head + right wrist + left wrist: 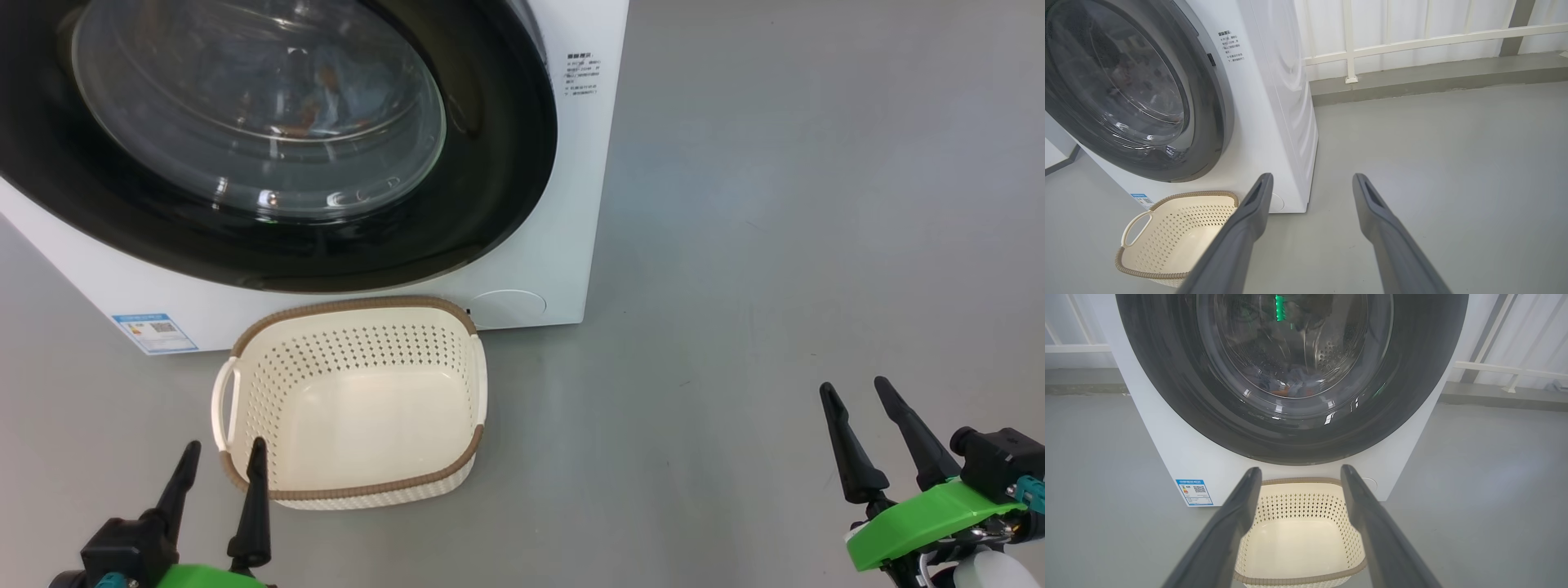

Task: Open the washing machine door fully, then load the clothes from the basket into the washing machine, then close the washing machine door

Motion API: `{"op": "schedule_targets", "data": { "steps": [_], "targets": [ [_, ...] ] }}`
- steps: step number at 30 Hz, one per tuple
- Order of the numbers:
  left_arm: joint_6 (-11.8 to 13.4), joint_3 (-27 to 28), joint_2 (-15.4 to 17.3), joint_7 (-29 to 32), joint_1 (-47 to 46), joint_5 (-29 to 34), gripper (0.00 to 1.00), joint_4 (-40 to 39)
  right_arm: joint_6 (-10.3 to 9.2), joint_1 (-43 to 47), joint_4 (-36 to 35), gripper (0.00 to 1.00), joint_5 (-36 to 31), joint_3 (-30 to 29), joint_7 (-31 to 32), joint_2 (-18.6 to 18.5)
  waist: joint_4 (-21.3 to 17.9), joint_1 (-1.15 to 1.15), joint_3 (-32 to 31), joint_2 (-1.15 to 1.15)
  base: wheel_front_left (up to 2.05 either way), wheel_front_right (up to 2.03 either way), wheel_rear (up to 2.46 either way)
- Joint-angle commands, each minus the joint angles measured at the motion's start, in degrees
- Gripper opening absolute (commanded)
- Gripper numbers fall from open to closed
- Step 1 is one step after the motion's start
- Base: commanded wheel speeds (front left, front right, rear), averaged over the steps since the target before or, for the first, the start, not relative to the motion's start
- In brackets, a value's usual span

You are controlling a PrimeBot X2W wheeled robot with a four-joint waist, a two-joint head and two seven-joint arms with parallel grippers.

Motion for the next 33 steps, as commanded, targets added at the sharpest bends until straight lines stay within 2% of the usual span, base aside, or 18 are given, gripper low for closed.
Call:
{"op": "schedule_targets", "data": {
  "steps": [1, 5, 6, 12, 16, 20, 24, 33],
  "targets": [
    [-0.1, 2.0, 0.9, -0.4, -0.7, 0.2, 1.0, -1.2, -0.33, 0.1, -1.5, 1.0, -0.4, 0.9, -0.3, -0.6, 0.0, 0.0, 0.0, 0.0, 0.0, 0.0, 0.0],
    [-0.1, 2.0, 0.8, -0.4, -0.7, -0.2, 1.0, -1.3, -0.33, 0.0, -1.5, 1.0, -0.3, 0.7, -0.3, -0.6, -0.1, 0.0, 0.0, 0.0, 0.0, 0.0, 0.0],
    [0.0, 0.0, 0.0, 0.0, 0.0, -0.1, 0.0, 0.0, 0.0, 0.0, 0.0, 0.0, 0.0, -0.1, 0.0, 0.0, -0.1, 0.0, 0.0, 0.0, 0.0, 0.0, 0.0],
    [0.0, -0.6, -1.5, 0.1, 0.4, -0.1, 0.0, 4.6, 0.01, 0.2, 4.7, 0.0, 0.0, 0.3, 0.1, 2.8, -0.1, 0.01, 0.0, 0.0, 0.0, 0.0, 0.0],
    [0.0, -0.4, -1.5, 0.7, 0.4, -2.1, 0.0, 4.4, 0.0, 0.3, 4.3, 0.0, 1.7, 0.1, 0.5, 3.0, 0.0, 0.02, -0.1, 0.0, 0.0, 0.0, 0.0],
    [0.0, -0.4, -1.4, 1.4, 0.3, -4.8, 0.0, 4.3, -0.01, 0.4, 4.0, 0.0, 3.9, -0.2, 1.1, 3.2, 0.2, 0.14, -0.5, 0.0, 0.0, 0.0, 0.0],
    [0.0, -0.4, -1.4, 2.0, 0.1, -7.4, 0.0, 4.3, -0.02, 0.5, 3.7, 0.0, 6.1, -0.4, 1.8, 3.5, 0.3, 0.02, -0.6, 0.0, 0.0, 0.0, 0.0],
    [0.0, -0.2, -1.2, 3.5, -0.3, -13.5, 0.0, 4.2, -0.04, 0.5, 3.1, 0.0, 11.1, -1.0, 3.2, 4.0, 0.6, 0.01, -1.1, 0.0, 0.0, 0.0, 0.0]
  ]
}}
